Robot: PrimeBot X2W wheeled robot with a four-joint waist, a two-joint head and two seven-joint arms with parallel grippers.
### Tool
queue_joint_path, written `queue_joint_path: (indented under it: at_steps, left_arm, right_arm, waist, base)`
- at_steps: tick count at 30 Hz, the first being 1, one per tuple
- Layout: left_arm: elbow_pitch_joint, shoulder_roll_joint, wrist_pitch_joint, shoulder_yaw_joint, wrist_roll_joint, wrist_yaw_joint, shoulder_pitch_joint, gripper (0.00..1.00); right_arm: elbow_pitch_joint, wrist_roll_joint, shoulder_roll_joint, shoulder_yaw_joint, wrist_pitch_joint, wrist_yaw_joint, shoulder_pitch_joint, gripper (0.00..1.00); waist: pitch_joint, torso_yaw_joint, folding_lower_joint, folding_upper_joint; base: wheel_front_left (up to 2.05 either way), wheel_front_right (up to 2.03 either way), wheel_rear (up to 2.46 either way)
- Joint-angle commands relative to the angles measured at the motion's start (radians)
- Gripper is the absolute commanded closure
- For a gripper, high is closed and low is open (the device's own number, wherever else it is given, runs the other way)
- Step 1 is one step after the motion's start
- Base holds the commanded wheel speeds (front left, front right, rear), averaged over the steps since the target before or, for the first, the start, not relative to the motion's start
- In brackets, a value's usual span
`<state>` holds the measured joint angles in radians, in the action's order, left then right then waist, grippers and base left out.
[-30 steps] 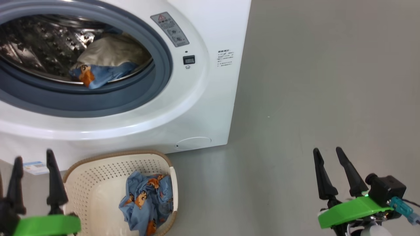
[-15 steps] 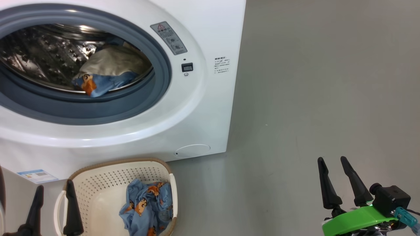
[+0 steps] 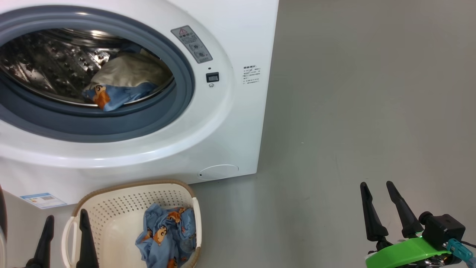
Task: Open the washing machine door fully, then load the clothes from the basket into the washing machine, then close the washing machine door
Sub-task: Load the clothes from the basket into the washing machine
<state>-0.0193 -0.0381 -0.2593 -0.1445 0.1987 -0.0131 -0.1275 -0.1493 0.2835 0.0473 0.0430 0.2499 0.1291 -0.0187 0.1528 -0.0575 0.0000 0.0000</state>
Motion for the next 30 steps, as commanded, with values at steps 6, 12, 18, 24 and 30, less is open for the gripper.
queue_joint_path:
  at_steps: [6,12,18,24,30]
  left_arm:
    - [-0.006,-0.012,-0.002,-0.019,0.038,0.007,0.017,0.00]
    - [0.011,-0.012,-0.002,-0.025,0.028,-0.004,0.045,0.00]
    - [0.042,-0.012,-0.002,-0.008,0.028,-0.010,0.073,0.00]
    - [0.087,-0.012,-0.002,0.003,0.047,-0.019,0.111,0.00]
    - [0.150,-0.012,-0.002,0.011,0.052,-0.035,0.166,0.00]
  right_arm:
    - [0.005,-0.008,0.003,-0.031,0.012,0.002,-0.011,0.00]
    - [0.012,-0.009,0.003,-0.030,0.012,0.002,-0.025,0.00]
    - [0.000,-0.016,0.003,-0.036,0.012,0.002,-0.030,0.00]
    - [0.003,-0.009,0.003,-0.033,0.012,0.002,-0.048,0.00]
    - [0.009,-0.007,0.003,-0.038,0.012,0.002,-0.072,0.00]
  waist:
    - [0.017,0.006,0.0000,0.0000]
    - [0.056,0.005,0.0000,0.0000]
    - [0.119,0.004,0.0000,0.0000]
    - [0.187,0.005,0.0000,0.0000]
    - [0.245,0.004,0.0000,0.0000]
  base:
    - [0.00,0.00,0.00]
    - [0.00,0.00,0.00]
    - [0.00,0.00,0.00]
    - [0.00,0.00,0.00]
    - [0.00,0.00,0.00]
